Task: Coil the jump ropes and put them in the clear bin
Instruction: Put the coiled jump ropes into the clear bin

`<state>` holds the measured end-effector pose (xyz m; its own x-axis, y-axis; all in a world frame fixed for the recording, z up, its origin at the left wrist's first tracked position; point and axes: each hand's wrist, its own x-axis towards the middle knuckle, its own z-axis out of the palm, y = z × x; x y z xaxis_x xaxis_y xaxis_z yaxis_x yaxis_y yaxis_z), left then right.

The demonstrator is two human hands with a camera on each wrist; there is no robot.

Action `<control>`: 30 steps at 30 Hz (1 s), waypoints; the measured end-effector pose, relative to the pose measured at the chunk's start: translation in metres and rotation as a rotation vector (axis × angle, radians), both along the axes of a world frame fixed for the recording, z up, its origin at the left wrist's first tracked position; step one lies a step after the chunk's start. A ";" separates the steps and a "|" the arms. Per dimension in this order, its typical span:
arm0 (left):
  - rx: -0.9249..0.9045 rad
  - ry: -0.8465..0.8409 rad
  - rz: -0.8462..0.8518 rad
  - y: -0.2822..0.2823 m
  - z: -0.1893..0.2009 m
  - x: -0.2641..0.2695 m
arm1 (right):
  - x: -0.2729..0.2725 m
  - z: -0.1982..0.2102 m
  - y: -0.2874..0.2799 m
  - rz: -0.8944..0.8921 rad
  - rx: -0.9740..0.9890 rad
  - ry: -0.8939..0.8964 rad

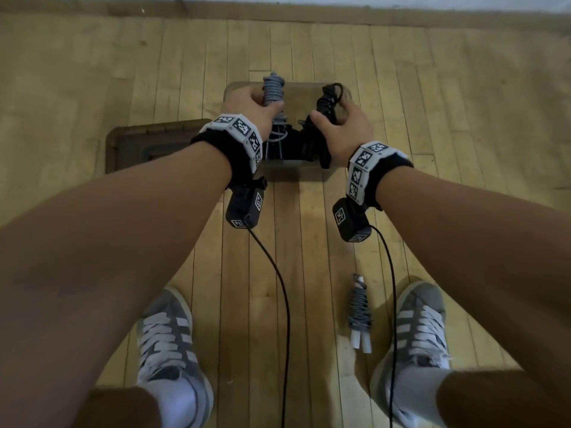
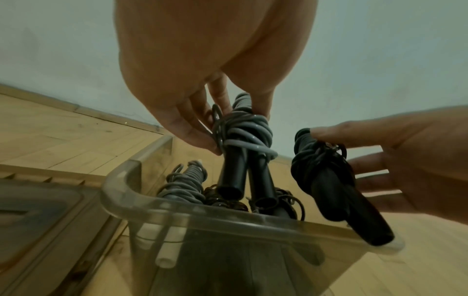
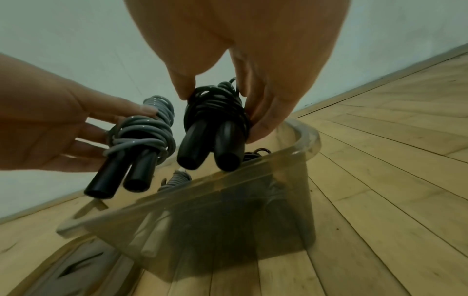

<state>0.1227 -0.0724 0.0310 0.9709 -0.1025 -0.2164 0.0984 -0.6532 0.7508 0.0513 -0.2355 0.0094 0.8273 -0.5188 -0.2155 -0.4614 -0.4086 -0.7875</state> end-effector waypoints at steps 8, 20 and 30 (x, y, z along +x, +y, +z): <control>0.156 0.044 0.003 -0.010 -0.034 0.021 | 0.033 -0.016 0.010 -0.019 0.075 0.027; 0.394 0.165 -0.124 -0.014 -0.051 0.040 | 0.055 -0.034 0.011 0.203 -0.096 0.191; 0.109 -0.173 -0.015 -0.034 -0.018 -0.028 | -0.026 -0.014 0.009 0.119 -0.214 -0.063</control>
<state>0.0944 -0.1059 0.0128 0.9931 -0.1027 -0.0567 -0.0368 -0.7319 0.6804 0.0248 -0.2266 -0.0045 0.8934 -0.4457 -0.0571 -0.3530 -0.6175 -0.7029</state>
